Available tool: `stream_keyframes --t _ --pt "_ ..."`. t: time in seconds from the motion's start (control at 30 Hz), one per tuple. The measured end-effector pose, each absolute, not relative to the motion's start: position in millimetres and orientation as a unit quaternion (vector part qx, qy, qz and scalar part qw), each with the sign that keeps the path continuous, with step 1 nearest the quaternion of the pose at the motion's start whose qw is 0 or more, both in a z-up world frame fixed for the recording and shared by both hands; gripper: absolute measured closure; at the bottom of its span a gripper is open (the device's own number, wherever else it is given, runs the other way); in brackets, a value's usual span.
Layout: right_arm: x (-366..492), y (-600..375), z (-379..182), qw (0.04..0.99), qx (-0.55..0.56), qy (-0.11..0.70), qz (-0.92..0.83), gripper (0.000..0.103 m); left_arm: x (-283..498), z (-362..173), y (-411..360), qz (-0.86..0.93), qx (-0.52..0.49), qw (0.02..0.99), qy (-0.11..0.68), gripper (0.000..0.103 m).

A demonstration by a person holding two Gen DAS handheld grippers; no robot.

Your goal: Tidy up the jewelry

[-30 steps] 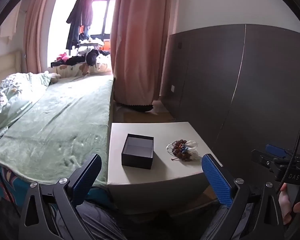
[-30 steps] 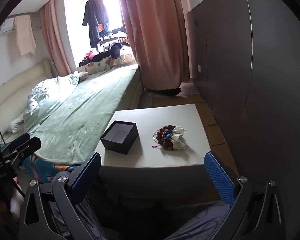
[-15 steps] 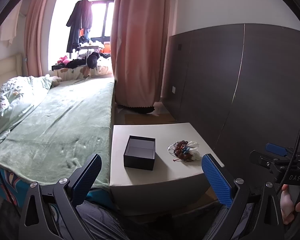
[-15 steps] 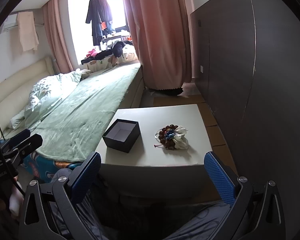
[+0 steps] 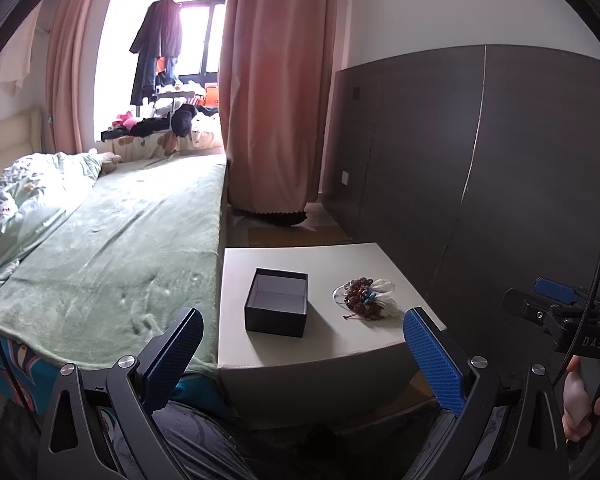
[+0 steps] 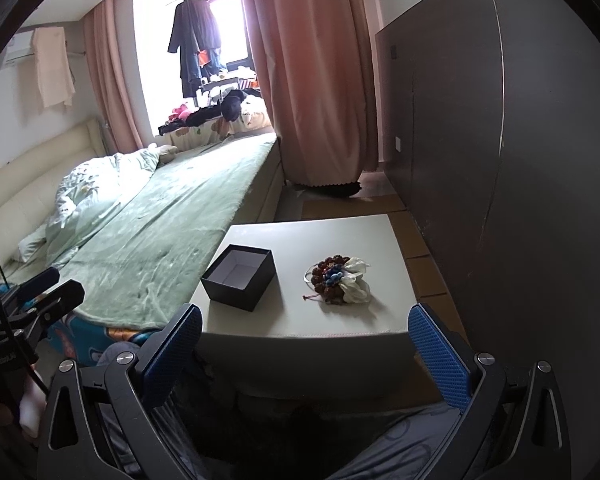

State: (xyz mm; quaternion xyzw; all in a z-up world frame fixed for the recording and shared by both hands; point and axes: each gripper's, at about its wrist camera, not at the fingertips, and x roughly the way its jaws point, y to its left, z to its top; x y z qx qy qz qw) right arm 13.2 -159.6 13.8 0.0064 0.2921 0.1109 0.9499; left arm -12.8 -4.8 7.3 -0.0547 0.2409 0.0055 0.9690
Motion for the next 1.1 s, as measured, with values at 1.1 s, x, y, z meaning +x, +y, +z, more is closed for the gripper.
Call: stream_keyframes --t 1.1 --pt "10.0 -159.7 14.5 0.949 0.003 0.294 0.110 0.000 -11.1 1.7 -5.9 0.003 -0.056 0.968 0.246 0.003"
